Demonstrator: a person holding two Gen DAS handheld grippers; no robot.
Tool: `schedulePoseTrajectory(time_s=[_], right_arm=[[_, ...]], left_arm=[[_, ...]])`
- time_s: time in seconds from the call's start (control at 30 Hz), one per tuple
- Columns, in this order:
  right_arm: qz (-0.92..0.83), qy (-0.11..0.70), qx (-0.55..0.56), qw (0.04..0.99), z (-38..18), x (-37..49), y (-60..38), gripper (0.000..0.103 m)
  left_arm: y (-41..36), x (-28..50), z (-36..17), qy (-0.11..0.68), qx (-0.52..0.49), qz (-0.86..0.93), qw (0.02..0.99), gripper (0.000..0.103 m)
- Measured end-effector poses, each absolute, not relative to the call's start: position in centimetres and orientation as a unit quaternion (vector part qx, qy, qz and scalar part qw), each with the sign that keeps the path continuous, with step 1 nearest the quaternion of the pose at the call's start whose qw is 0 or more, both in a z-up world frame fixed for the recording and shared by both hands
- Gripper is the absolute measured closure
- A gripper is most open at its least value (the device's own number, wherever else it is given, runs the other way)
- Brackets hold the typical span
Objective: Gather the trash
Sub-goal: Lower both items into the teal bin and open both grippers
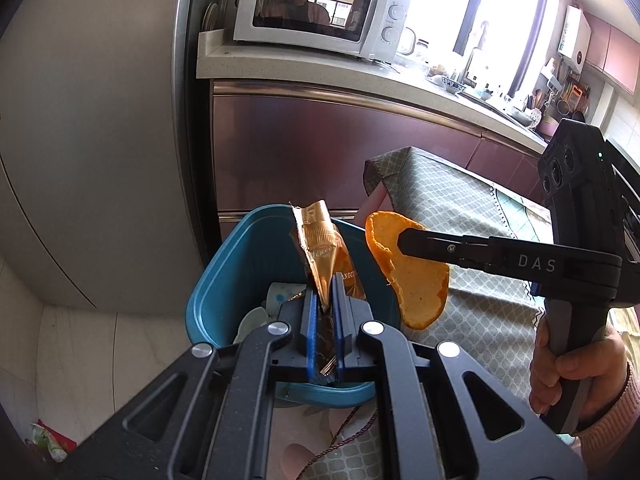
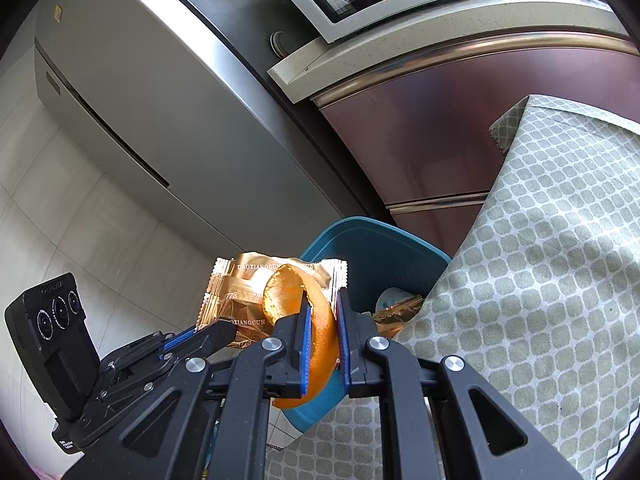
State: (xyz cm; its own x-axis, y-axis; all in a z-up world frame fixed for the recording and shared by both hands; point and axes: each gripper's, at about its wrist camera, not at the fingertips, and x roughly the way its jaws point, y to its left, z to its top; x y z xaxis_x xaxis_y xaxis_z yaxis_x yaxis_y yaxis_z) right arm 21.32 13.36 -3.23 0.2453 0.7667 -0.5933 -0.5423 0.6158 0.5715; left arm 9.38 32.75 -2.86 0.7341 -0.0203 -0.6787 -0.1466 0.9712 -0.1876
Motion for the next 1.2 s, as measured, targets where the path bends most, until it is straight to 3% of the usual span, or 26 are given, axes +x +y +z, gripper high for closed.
schedulePoseTrajectory(time_s=[0.73,1.2], right_arm=[[0.403,0.461,0.111,0.783,-4.7,21.9,15.7,0.089],[0.397,0.452,0.108,0.791,-4.7,21.7,15.5,0.079]], left_arm=[[32.8,10.6,-4.8,0.392,-0.120,0.037,0.911,0.095],[32.7,11.2,-5.8,0.395,-0.135,0.020,0.909,0.095]])
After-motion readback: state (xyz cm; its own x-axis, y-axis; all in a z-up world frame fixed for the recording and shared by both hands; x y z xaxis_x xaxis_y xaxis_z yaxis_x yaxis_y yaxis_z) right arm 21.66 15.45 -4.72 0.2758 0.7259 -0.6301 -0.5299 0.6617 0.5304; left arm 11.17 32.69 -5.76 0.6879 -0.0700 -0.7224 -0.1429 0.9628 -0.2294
